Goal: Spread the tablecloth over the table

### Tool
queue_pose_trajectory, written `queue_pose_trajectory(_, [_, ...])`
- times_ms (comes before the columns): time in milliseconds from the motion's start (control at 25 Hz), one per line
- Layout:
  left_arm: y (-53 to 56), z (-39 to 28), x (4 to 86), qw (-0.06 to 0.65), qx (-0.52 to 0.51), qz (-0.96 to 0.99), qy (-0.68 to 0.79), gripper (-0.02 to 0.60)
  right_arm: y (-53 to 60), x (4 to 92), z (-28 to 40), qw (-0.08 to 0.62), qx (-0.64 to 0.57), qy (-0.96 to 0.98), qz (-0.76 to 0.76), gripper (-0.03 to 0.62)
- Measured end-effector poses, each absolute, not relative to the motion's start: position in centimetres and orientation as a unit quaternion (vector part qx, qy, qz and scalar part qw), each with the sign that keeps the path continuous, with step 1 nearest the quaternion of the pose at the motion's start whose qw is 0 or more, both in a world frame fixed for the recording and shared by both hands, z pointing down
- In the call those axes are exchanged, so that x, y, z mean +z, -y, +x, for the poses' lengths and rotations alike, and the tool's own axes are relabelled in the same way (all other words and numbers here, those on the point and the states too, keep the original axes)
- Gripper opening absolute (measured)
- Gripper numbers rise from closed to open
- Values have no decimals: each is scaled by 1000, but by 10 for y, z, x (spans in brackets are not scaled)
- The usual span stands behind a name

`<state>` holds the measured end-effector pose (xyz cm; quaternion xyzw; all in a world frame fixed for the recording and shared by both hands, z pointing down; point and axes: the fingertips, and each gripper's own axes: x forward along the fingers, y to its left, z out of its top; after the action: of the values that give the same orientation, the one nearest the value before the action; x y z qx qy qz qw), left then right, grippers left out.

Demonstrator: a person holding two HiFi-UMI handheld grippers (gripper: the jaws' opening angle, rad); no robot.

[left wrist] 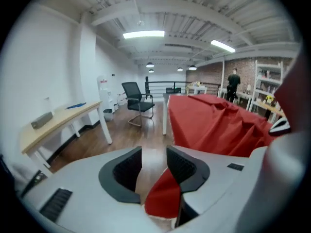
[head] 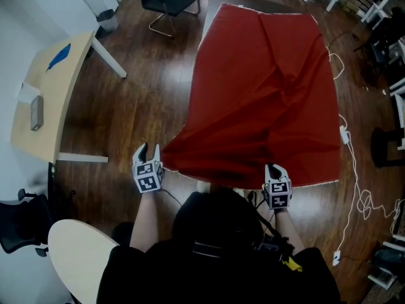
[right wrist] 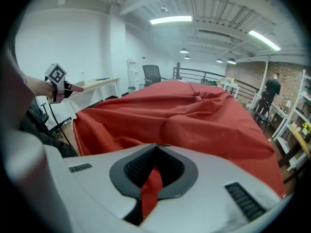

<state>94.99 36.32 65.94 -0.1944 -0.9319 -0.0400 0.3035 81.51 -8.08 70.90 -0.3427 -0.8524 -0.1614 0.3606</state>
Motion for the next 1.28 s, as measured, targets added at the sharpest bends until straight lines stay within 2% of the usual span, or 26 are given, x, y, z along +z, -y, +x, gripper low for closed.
queue_pose_trajectory(120, [-310,909,628,246,-73,-123,959,151,107,708,803,362,-153,863,-316,6])
queue_pose_trajectory(160, [-286,898,622,235,-78,-89,965,104,119,711,799,365,-152,866,-307,6])
queue_pose_trajectory(200, [-259,888,619,229,-81,-48,969,69,133,715,795,368,-153,867,-298,6])
queue_pose_trajectory(320, [-175,876,636,259,-89,80,958,40,172,728,790,386,-156,867,-273,6])
queue_pose_trajectory(480, [-106,890,690,350,-92,151,920,40,210,749,786,408,-151,865,-249,6])
queue_pose_trajectory(520, [-99,894,706,376,-88,150,910,56,216,755,786,414,-150,863,-248,6])
queue_pose_trajectory(560, [-94,899,721,400,-81,143,901,117,221,760,786,421,-151,860,-246,6])
queue_pose_trajectory(600, [-93,903,735,421,-71,133,894,146,226,764,787,425,-153,858,-244,6])
queue_pose_trajectory(680, [-97,909,753,441,-55,104,890,146,232,767,787,420,-154,859,-248,6])
queue_pose_trajectory(880, [-105,919,754,435,-58,37,898,107,237,764,801,404,-144,864,-264,6])
queue_pose_trajectory(1080, [-101,934,757,426,-70,-3,902,106,247,769,831,406,-129,861,-277,6])
queue_pose_trajectory(1280, [-96,912,734,368,-90,-24,925,106,248,772,836,409,-137,847,-312,6])
